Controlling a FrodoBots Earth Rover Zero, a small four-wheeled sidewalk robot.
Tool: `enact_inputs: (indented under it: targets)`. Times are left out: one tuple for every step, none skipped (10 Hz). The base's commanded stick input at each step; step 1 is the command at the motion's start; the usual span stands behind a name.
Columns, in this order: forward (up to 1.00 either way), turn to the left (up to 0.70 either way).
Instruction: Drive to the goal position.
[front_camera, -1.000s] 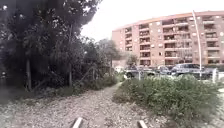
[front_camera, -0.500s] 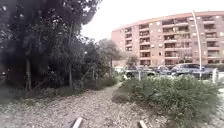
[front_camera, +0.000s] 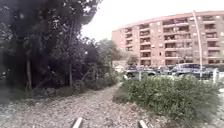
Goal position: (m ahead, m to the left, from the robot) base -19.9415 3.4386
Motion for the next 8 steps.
enact_inputs:
  targets:
    - [0.00, 0.70]
    - [0.00, 0.70]
    - [0.00, 0.70]
    - [0.00, 0.70]
    - [0.00, 0.70]
    - [0.00, 0.70]
    - [0.00, 0.70]
    - [0.00, 0.70]
